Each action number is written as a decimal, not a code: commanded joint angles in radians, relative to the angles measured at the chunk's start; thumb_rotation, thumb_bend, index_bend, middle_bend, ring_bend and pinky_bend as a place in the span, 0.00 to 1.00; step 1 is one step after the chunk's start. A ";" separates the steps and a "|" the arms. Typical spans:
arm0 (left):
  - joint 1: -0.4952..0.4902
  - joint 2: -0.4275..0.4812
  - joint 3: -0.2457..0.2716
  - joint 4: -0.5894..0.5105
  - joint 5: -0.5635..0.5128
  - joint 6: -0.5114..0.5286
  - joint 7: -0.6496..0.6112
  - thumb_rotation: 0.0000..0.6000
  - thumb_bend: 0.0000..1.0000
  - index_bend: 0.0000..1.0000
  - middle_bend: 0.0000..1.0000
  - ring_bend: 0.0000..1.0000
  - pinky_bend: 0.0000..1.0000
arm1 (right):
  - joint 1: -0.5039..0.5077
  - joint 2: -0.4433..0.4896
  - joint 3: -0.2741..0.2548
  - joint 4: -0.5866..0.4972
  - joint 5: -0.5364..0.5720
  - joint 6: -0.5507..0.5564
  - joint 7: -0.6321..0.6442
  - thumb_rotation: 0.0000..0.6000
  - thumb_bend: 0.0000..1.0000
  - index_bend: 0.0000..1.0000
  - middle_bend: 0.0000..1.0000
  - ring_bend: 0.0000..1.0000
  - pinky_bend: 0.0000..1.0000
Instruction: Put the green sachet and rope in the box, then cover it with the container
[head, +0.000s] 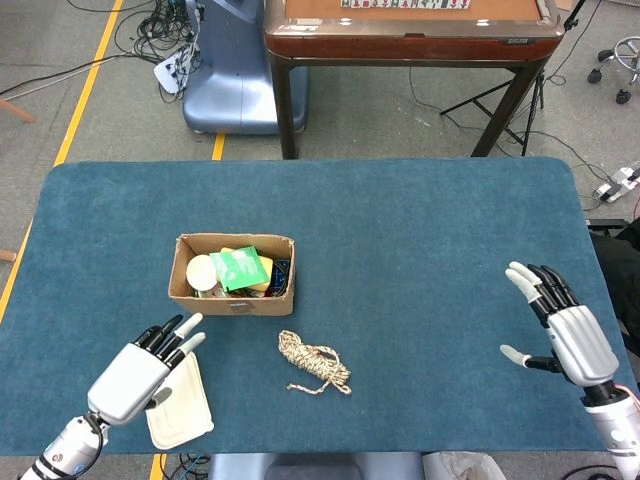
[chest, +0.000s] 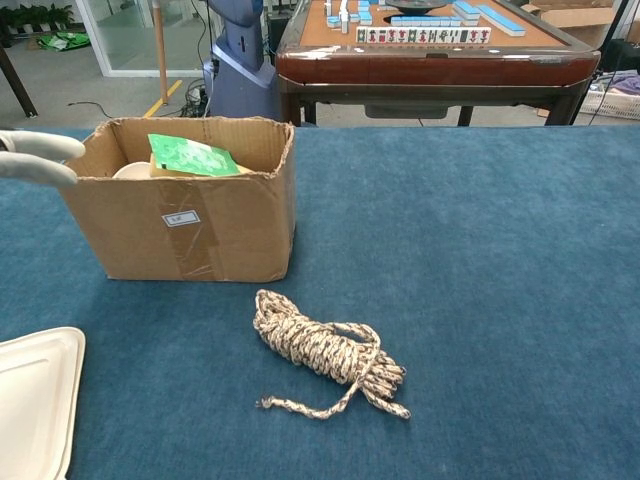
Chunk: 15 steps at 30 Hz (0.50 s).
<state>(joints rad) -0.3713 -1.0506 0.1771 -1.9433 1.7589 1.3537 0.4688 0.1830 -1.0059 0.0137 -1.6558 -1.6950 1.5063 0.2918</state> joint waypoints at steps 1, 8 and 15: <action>0.004 -0.004 0.001 -0.003 0.012 -0.022 0.008 1.00 0.12 0.13 0.01 0.02 0.24 | -0.002 0.001 0.002 -0.001 0.002 0.003 0.001 1.00 0.00 0.03 0.05 0.00 0.04; -0.014 -0.048 -0.022 -0.018 0.030 -0.098 0.068 1.00 0.12 0.19 0.26 0.29 0.49 | -0.014 0.017 0.008 -0.002 0.009 0.029 0.024 1.00 0.00 0.03 0.05 0.00 0.04; -0.061 -0.123 -0.091 -0.015 -0.054 -0.217 0.175 1.00 0.12 0.24 0.73 0.70 0.87 | -0.031 0.027 0.024 0.001 0.030 0.063 0.031 1.00 0.00 0.03 0.05 0.00 0.04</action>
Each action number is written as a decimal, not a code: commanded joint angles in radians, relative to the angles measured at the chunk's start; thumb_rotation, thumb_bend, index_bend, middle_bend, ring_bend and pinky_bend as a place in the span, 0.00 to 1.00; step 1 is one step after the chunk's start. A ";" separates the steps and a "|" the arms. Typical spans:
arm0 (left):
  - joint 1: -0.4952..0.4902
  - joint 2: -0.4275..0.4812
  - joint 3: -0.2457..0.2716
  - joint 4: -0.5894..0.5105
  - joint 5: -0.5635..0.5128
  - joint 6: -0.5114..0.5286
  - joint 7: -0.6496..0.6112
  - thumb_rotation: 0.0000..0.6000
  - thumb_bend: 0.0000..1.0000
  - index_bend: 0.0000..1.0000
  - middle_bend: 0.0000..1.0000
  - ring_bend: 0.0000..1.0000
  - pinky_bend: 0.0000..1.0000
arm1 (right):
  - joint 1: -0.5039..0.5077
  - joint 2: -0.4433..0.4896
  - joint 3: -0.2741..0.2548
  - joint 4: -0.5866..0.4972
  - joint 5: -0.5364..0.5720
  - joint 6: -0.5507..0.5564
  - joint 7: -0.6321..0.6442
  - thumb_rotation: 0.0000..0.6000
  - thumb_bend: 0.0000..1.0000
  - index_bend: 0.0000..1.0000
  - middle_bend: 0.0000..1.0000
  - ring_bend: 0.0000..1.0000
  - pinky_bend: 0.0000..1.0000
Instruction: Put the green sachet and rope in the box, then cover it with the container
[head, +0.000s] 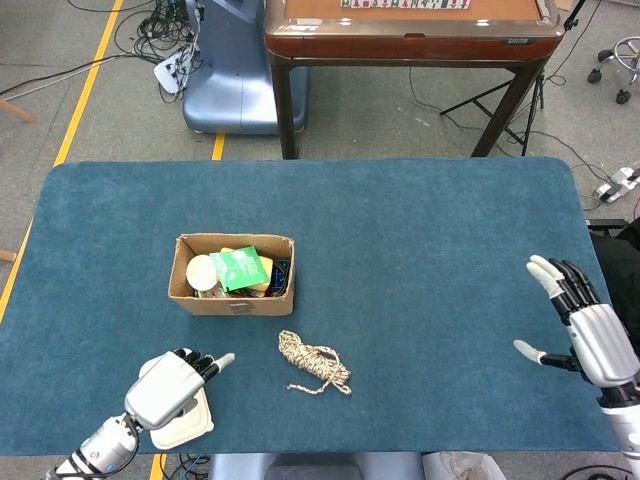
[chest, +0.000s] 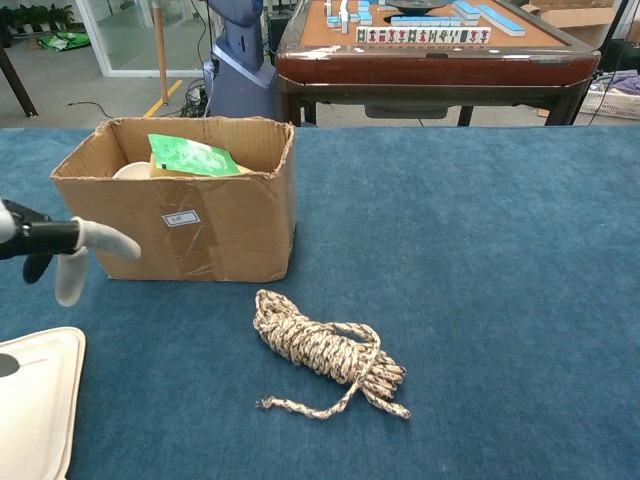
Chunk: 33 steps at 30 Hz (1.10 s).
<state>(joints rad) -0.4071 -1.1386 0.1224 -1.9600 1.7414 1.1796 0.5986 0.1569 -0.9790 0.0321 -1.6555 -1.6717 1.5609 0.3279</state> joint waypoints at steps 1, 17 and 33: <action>-0.033 -0.046 -0.046 0.004 -0.041 -0.054 0.058 1.00 0.12 0.24 0.77 0.74 0.89 | -0.008 0.000 0.008 0.001 0.011 0.013 -0.006 1.00 0.00 0.03 0.05 0.00 0.04; -0.154 -0.170 -0.110 0.071 -0.139 -0.241 0.157 1.00 0.12 0.27 0.92 0.84 0.97 | -0.081 0.058 0.041 0.026 0.035 0.154 0.167 1.00 0.00 0.08 0.08 0.00 0.04; -0.225 -0.252 -0.114 0.132 -0.241 -0.335 0.214 1.00 0.12 0.27 0.91 0.83 0.96 | -0.124 0.077 0.060 0.056 0.034 0.229 0.270 1.00 0.00 0.09 0.09 0.00 0.04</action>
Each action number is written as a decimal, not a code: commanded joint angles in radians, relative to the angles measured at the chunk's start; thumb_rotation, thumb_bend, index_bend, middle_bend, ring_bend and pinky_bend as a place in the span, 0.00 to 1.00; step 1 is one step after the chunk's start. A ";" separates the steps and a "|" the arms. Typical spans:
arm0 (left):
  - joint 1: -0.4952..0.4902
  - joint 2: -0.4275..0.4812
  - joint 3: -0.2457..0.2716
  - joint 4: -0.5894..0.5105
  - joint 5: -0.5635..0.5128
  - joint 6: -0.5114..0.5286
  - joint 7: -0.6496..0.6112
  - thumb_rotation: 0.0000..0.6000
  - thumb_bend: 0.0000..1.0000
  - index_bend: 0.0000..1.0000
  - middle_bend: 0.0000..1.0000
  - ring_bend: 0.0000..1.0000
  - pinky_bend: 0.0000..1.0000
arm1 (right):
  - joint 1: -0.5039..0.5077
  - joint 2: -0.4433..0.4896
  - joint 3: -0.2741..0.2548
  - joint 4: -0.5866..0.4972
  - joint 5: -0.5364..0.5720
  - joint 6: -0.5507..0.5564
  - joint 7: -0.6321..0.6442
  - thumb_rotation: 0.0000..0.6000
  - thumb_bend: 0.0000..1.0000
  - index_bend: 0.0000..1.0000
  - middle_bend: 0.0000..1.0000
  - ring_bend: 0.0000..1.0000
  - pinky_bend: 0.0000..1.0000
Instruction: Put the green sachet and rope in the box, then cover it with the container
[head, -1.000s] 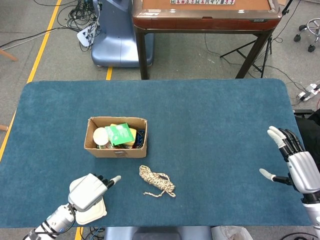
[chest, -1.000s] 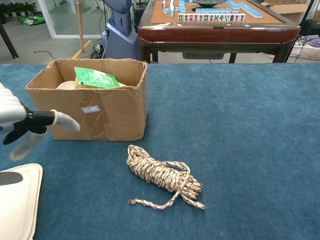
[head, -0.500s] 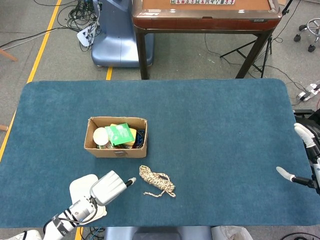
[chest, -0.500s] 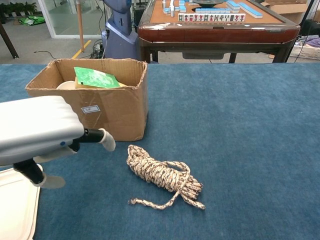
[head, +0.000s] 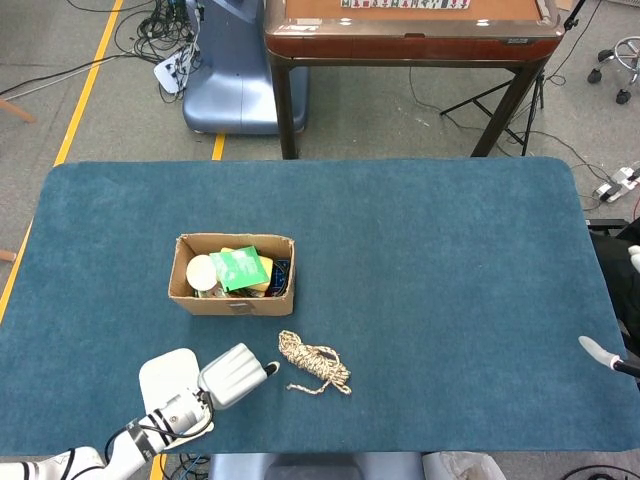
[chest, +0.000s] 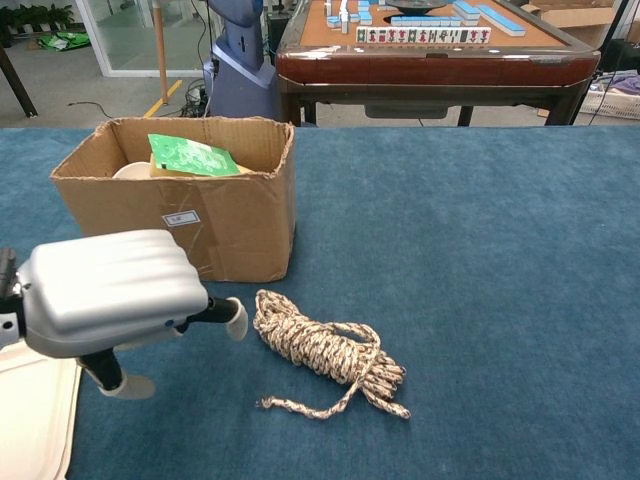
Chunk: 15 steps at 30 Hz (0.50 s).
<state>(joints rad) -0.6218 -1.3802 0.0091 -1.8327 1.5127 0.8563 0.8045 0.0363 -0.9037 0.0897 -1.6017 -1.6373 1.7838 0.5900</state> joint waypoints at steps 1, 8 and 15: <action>-0.015 -0.015 -0.002 0.005 -0.022 -0.018 0.013 1.00 0.12 0.26 0.91 0.83 0.96 | -0.006 0.002 0.004 0.004 0.000 0.009 0.014 1.00 0.00 0.09 0.09 0.00 0.04; -0.053 -0.050 -0.016 -0.006 -0.092 -0.046 0.053 1.00 0.12 0.19 0.91 0.83 0.96 | -0.024 0.006 0.017 0.021 0.013 0.042 0.076 1.00 0.00 0.09 0.09 0.00 0.04; -0.084 -0.084 -0.024 -0.008 -0.146 -0.052 0.064 1.00 0.12 0.14 0.91 0.83 0.96 | -0.038 0.006 0.031 0.039 0.022 0.070 0.138 1.00 0.00 0.10 0.10 0.00 0.04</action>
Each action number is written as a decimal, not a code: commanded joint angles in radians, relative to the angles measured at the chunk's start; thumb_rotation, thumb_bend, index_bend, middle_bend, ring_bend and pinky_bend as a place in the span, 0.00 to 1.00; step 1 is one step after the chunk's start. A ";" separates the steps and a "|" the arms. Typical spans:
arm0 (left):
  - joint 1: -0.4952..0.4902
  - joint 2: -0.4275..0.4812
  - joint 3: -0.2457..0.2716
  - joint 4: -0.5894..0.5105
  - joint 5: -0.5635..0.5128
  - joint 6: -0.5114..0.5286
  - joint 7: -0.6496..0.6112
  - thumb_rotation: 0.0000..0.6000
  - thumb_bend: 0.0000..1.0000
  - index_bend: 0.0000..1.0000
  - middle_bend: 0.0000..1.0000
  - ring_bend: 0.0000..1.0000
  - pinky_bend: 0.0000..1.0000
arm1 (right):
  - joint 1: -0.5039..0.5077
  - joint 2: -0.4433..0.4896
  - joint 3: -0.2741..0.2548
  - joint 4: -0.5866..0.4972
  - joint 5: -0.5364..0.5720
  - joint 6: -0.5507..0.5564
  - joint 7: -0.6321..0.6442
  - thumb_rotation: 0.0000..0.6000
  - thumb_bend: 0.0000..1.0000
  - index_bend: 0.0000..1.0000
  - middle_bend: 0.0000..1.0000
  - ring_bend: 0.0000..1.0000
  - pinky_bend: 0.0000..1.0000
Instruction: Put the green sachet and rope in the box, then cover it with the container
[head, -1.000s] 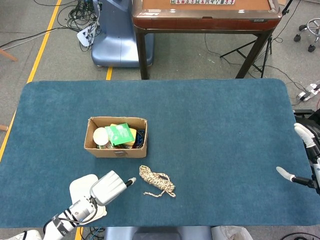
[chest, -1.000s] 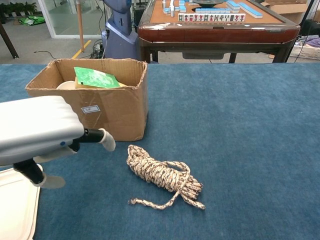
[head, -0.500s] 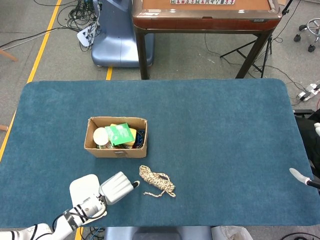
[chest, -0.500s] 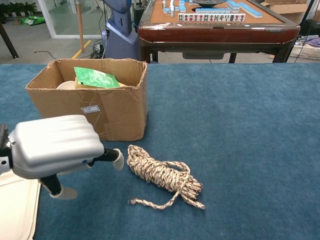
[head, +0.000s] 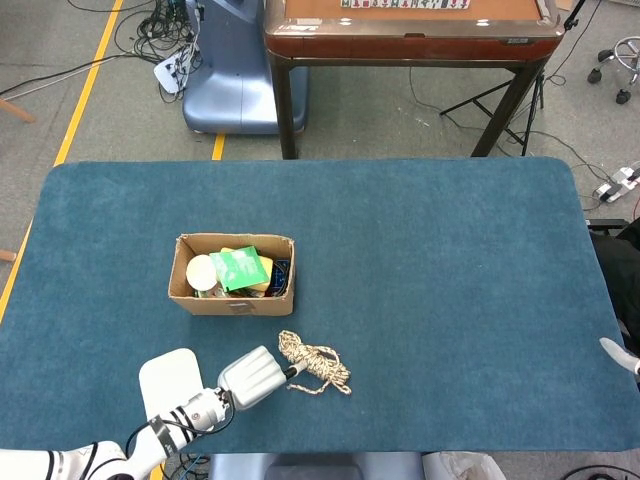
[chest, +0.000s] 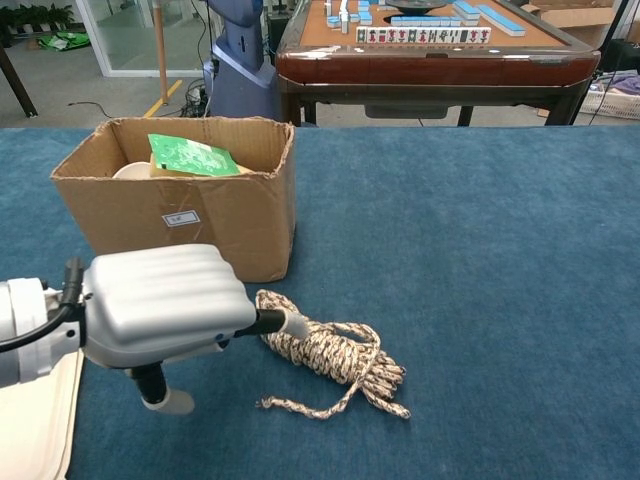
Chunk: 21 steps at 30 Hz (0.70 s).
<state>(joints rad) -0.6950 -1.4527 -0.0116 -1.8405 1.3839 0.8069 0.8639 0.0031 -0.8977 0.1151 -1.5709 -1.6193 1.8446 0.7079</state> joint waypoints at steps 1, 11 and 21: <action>-0.014 -0.016 -0.003 0.001 -0.023 -0.002 0.007 1.00 0.12 0.14 0.91 0.83 0.96 | -0.007 0.000 0.008 0.012 0.007 0.013 0.028 1.00 0.00 0.10 0.10 0.00 0.04; -0.053 -0.063 -0.009 0.041 -0.091 0.010 0.038 1.00 0.12 0.17 0.91 0.83 0.96 | -0.030 0.000 0.027 0.034 0.029 0.045 0.100 1.00 0.00 0.10 0.10 0.00 0.04; -0.095 -0.080 -0.004 0.041 -0.203 0.031 0.109 1.00 0.13 0.14 0.92 0.84 0.96 | -0.039 -0.006 0.049 0.032 0.055 0.048 0.124 1.00 0.00 0.11 0.11 0.00 0.04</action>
<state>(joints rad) -0.7832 -1.5308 -0.0190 -1.7975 1.1906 0.8337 0.9637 -0.0350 -0.9036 0.1633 -1.5386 -1.5650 1.8924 0.8311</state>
